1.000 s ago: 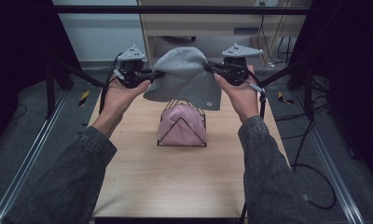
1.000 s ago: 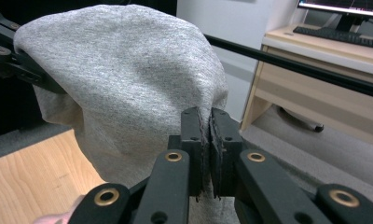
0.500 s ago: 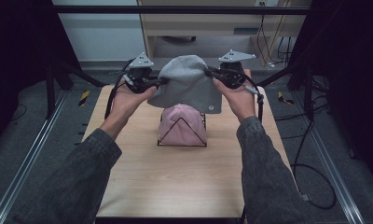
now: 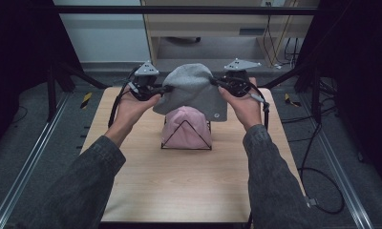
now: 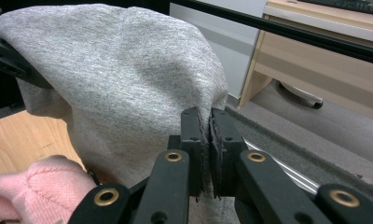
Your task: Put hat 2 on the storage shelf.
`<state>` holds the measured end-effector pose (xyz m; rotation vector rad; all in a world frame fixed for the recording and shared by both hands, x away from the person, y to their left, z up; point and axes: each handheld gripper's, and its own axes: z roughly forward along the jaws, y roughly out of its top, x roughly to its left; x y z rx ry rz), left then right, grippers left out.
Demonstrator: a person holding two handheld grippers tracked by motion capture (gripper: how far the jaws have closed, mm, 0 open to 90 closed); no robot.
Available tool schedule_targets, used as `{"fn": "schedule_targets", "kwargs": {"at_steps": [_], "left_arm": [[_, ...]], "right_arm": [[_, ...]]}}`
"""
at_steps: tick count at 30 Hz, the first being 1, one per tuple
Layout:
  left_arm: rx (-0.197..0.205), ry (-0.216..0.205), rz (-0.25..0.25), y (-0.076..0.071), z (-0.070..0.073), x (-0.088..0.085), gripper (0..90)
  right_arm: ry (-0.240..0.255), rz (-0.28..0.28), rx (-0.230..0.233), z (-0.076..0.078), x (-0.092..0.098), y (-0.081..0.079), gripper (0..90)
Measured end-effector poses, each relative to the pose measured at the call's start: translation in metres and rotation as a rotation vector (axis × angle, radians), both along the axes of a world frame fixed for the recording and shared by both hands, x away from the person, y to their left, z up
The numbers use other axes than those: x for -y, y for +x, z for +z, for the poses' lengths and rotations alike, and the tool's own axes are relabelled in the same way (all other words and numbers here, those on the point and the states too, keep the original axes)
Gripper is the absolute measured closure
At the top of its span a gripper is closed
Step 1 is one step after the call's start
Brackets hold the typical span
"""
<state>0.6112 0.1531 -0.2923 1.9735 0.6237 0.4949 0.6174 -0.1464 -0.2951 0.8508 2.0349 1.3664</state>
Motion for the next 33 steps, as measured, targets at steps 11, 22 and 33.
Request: {"fn": "schedule_targets", "kwargs": {"at_steps": [11, 22, 33], "left_arm": [[-0.006, 0.007, 0.013, -0.001, -0.012, -0.001, 86.6], [-0.027, 0.006, 0.008, -0.002, -0.027, -0.007, 86.5], [-0.046, 0.006, 0.013, -0.004, -0.038, -0.01, 86.5]], "right_arm": [[-0.002, 0.009, -0.031, -0.012, 0.001, -0.003, 85.6], [0.005, 0.022, -0.064, -0.033, -0.006, -0.004, 85.5], [-0.01, 0.029, -0.078, -0.038, -0.007, -0.005, 85.6]]}}
